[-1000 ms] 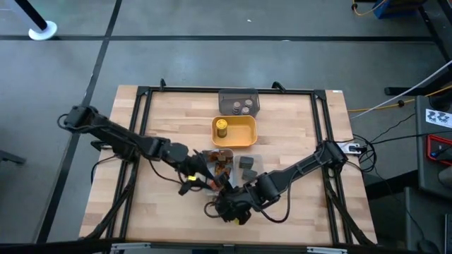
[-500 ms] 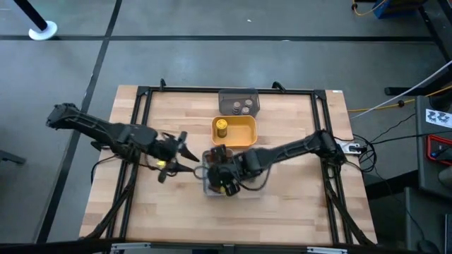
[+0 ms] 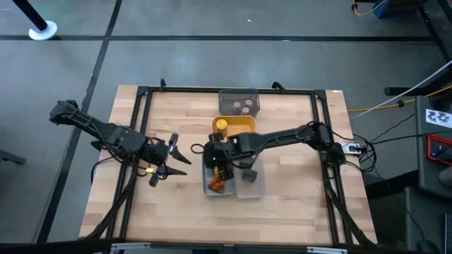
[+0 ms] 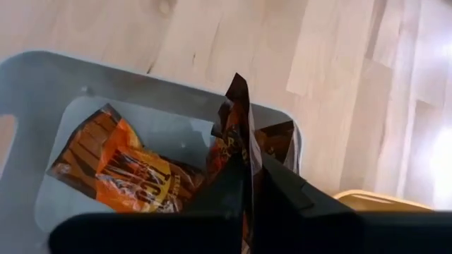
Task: Sort spices by type
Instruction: Put the brown seasoning pack into the gray bin
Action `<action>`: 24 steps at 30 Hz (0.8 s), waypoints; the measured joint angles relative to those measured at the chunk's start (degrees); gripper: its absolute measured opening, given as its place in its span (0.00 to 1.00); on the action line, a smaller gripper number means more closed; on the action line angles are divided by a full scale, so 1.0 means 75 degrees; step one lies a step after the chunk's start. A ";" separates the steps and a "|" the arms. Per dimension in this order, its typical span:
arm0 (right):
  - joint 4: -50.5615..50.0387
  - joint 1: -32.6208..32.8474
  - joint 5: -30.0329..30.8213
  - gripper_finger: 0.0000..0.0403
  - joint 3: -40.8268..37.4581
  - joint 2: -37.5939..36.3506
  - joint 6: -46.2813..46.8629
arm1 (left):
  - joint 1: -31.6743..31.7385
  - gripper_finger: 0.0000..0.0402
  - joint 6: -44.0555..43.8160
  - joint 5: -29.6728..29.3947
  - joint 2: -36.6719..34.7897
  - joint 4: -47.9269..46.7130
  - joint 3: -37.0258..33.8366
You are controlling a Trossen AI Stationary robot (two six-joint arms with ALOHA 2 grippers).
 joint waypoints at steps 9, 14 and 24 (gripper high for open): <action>-0.0022 -0.0331 -0.0375 0.09 0.0002 0.0196 -0.0002 | -0.0173 0.40 0.0478 -0.0714 -0.0537 0.0007 0.0000; 0.0015 -0.0337 -0.0318 0.10 0.0003 0.0239 -0.0003 | -0.0167 0.40 0.0684 -0.0970 -0.0925 -0.0245 0.0000; -0.0026 -0.0334 -0.0318 0.23 0.0006 0.0271 -0.0003 | -0.0167 0.40 0.0583 -0.1797 -0.1370 -0.0990 0.0003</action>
